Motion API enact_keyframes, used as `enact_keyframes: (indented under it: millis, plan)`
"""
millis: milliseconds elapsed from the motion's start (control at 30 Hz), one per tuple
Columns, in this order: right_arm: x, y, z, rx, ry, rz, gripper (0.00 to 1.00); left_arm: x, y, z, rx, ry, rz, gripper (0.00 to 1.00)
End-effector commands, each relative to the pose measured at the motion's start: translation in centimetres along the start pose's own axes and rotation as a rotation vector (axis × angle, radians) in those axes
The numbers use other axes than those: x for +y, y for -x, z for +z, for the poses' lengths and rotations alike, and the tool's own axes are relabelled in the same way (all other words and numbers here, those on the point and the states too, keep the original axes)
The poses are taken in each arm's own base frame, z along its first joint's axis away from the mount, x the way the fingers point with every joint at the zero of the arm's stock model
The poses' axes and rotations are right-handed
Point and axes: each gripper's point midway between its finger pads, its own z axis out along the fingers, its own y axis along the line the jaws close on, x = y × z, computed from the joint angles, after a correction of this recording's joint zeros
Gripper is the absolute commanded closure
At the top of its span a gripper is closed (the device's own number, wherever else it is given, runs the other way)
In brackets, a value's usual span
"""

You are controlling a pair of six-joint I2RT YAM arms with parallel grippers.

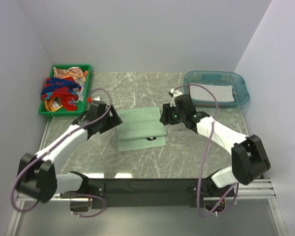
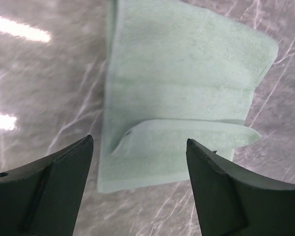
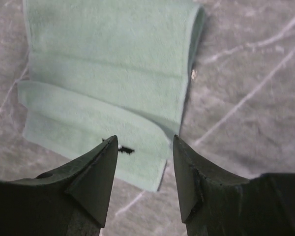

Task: Fold and stack the towels
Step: Fold the towel

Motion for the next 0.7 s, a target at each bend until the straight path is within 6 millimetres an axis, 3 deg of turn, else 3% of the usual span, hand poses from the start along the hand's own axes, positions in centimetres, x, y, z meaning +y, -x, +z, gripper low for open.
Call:
enact_keyframes:
  millis: [0, 67, 200, 667]
  plan:
    - [0.9, 0.8, 1.6, 0.034, 0.007, -0.048, 0.44, -1.8, -0.1, 2.0, 0.058, 0.002, 0.113, 0.19]
    - [1.4, 1.5, 2.5, 0.039, 0.015, -0.063, 0.43, -2.3, -0.7, 3.0, 0.094, 0.016, 0.158, 0.19]
    - [0.8, -0.1, 5.0, 0.126, -0.006, -0.07, 0.42, -2.8, -1.1, 5.4, 0.151, 0.064, 0.226, 0.23]
    - [-0.4, -3.9, 5.5, 0.228, 0.01, -0.143, 0.41, -2.1, -3.5, 5.3, 0.239, 0.065, 0.343, 0.28]
